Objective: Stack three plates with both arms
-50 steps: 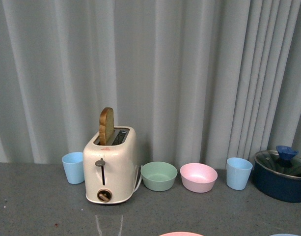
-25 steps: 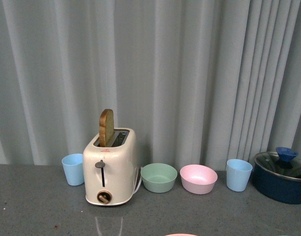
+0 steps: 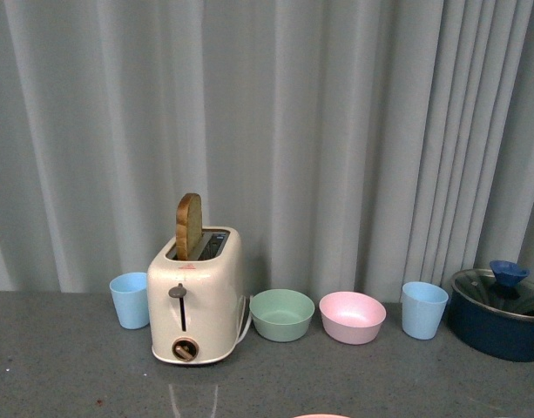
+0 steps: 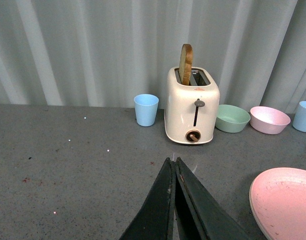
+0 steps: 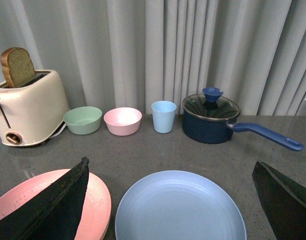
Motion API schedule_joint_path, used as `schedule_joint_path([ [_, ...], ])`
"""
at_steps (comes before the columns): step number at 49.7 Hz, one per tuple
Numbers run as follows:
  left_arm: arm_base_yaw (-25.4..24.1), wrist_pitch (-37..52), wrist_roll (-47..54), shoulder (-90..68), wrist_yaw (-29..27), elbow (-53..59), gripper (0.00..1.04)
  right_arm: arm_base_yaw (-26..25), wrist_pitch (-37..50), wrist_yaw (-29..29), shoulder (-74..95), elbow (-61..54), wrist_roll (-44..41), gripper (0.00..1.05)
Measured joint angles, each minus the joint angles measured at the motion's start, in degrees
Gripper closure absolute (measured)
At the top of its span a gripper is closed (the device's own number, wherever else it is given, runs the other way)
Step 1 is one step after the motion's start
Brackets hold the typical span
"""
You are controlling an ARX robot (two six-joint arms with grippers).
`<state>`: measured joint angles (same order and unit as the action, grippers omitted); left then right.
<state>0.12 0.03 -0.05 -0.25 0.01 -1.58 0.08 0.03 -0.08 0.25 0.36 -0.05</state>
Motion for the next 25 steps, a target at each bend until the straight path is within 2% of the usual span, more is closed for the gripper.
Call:
schedule_joint_path([
  [2, 0.0, 0.0, 0.0, 0.0, 0.0, 0.0, 1.01, 0.0, 0.0, 0.0, 0.0, 0.0, 0.0, 0.07],
  [12, 0.0, 0.0, 0.0, 0.0, 0.0, 0.0, 0.68, 0.0, 0.0, 0.0, 0.0, 0.0, 0.0, 0.07],
  [18, 0.0, 0.0, 0.0, 0.0, 0.0, 0.0, 0.47, 0.0, 0.0, 0.0, 0.0, 0.0, 0.0, 0.07],
  [25, 0.0, 0.0, 0.0, 0.0, 0.0, 0.0, 0.13, 0.0, 0.0, 0.0, 0.0, 0.0, 0.0, 0.07],
])
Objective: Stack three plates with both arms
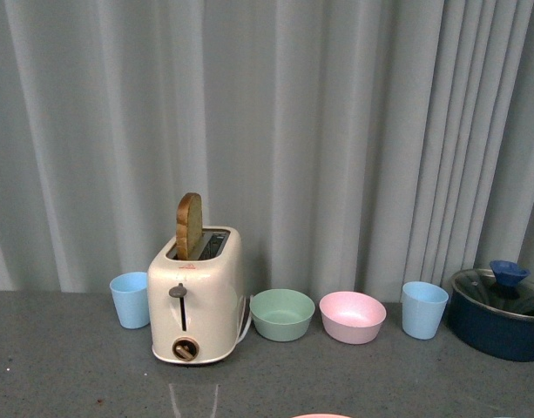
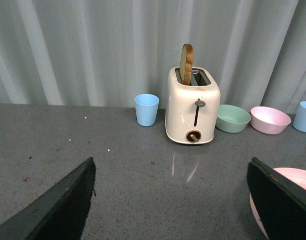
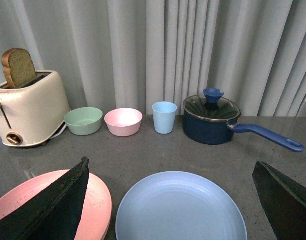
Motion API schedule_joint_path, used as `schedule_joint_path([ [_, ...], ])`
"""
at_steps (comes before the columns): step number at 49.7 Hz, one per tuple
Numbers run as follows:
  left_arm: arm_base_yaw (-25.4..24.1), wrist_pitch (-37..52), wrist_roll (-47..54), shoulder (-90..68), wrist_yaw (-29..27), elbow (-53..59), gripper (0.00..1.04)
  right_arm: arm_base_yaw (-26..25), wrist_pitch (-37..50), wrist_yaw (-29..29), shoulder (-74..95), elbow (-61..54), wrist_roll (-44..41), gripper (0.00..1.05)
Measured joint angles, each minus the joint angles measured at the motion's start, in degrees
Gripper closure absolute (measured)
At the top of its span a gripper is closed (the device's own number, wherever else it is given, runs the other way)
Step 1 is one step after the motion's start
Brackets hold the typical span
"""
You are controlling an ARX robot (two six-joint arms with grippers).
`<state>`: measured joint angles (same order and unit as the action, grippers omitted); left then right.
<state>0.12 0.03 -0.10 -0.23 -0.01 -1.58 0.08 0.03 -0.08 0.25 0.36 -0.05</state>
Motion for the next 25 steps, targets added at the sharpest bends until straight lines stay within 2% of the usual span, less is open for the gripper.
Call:
schedule_joint_path([
  [2, 0.0, 0.0, 0.0, 0.0, 0.0, 0.0, 0.05, 0.0, 0.0, 0.0, 0.0, 0.0, 0.0, 0.07],
  [7, 0.0, 0.0, 0.0, 0.0, 0.0, 0.0, 0.07, 0.4, -0.3, 1.7, 0.3, 0.0, -0.2, 0.07],
  [10, 0.0, 0.0, 0.0, 0.0, 0.0, 0.0, 0.07, 4.9, -1.6, 20.4, 6.6, 2.6, -0.9, 0.07],
  [12, 0.0, 0.0, 0.0, 0.0, -0.1, 0.0, 0.07, 3.9, 1.9, 23.8, 10.9, 3.7, -1.8, 0.07],
  [15, 0.0, 0.0, 0.0, 0.0, 0.0, 0.0, 0.07, -1.7, 10.3, 20.0, 18.4, 5.7, -3.0, 0.07],
  [18, 0.0, 0.0, 0.0, 0.0, 0.0, 0.0, 0.07, -10.0, 20.8, 12.2, 29.8, 9.4, -3.2, 0.07],
  [22, 0.0, 0.0, 0.0, 0.0, 0.0, 0.0, 0.07, -16.4, 29.6, 6.7, 42.1, 13.7, -3.9, 0.07],
  [25, 0.0, 0.0, 0.0, 0.0, 0.0, 0.0, 0.07, -19.5, 34.0, 4.7, 50.2, 16.9, -4.3, 0.07],
])
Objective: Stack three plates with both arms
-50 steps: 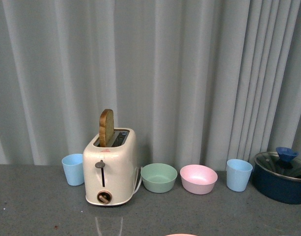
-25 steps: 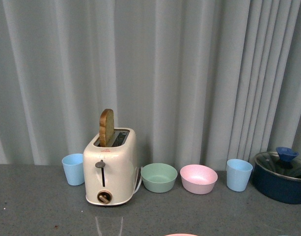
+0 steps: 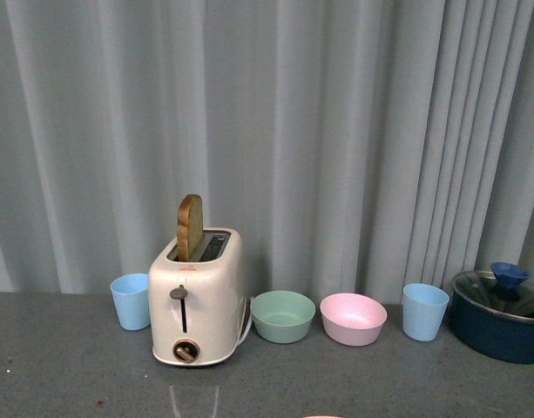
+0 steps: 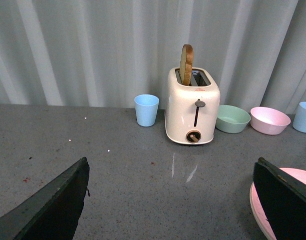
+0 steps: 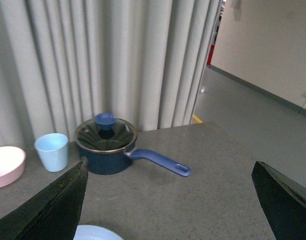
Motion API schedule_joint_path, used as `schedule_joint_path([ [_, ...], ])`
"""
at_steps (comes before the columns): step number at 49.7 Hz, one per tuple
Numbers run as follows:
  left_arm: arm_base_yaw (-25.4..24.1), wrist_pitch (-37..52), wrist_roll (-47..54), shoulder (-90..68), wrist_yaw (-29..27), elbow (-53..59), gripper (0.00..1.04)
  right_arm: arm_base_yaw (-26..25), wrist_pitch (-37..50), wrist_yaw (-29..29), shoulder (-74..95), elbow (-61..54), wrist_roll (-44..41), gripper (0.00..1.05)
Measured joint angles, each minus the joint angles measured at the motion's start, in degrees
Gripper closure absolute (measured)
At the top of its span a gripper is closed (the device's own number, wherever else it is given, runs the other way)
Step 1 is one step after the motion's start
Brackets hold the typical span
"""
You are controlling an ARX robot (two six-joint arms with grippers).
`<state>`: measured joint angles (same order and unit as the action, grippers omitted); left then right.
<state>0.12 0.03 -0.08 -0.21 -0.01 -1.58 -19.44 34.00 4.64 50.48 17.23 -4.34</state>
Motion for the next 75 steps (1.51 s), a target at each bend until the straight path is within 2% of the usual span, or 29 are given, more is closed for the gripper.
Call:
schedule_joint_path([
  [6, 0.0, 0.0, 0.0, 0.0, 0.0, 0.0, 0.07, -5.9, -1.6, -4.5, 18.6, 9.6, 1.0, 0.07],
  [15, 0.0, 0.0, 0.0, 0.0, 0.0, 0.0, 0.07, -11.8, -16.3, -12.2, 37.7, 24.2, 4.8, 0.07],
  [22, 0.0, 0.0, 0.0, 0.0, 0.0, 0.0, 0.07, -13.9, -26.1, -14.1, 47.6, 32.7, 3.2, 0.07],
  [28, 0.0, 0.0, 0.0, 0.0, 0.0, 0.0, 0.07, -13.7, -29.1, -15.2, 52.1, 33.4, -1.6, 0.07],
  [44, 0.0, 0.0, 0.0, 0.0, 0.0, 0.0, 0.07, -10.8, -29.1, -17.9, 58.4, 33.1, -12.8, 0.07],
  [75, 0.0, 0.0, 0.0, 0.0, 0.0, 0.0, 0.07, -6.5, -23.9, -21.7, 64.7, 29.0, -12.8, 0.07],
])
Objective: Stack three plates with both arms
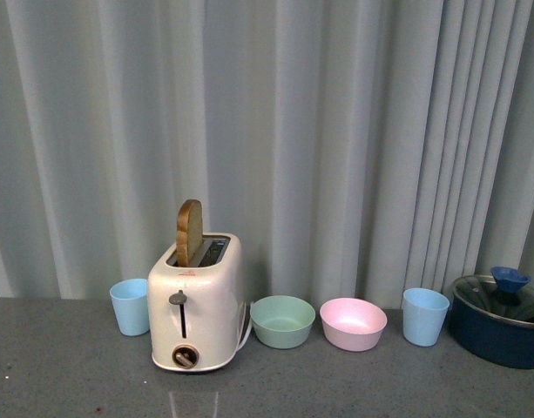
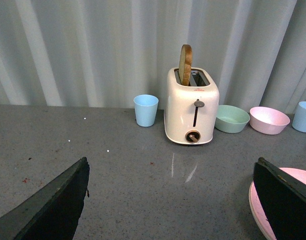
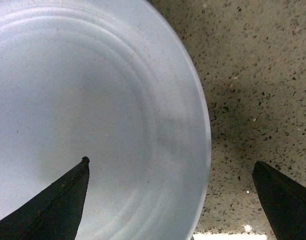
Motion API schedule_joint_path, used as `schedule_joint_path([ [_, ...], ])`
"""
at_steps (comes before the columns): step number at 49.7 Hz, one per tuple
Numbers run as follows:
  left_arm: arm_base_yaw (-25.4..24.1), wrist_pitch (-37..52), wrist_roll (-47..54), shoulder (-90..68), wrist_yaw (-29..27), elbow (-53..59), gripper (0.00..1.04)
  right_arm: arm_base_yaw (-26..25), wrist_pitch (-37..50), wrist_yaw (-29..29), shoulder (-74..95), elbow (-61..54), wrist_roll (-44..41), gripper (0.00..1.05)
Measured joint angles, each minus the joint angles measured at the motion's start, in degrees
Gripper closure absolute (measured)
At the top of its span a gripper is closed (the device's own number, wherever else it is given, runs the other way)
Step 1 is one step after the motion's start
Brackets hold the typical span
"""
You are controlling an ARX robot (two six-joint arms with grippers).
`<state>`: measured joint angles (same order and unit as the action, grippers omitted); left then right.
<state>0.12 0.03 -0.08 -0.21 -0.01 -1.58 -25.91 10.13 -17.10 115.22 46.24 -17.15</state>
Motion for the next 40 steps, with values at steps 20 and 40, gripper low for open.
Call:
schedule_joint_path([
  [20, 0.0, 0.0, 0.0, 0.0, 0.0, 0.0, 0.07, -0.2, 1.9, 0.0, 1.2, -1.7, 0.6, 0.33],
  [40, 0.0, 0.0, 0.0, 0.0, 0.0, 0.0, 0.07, -0.6, 2.8, 0.1, 1.4, -2.4, 1.1, 0.95],
])
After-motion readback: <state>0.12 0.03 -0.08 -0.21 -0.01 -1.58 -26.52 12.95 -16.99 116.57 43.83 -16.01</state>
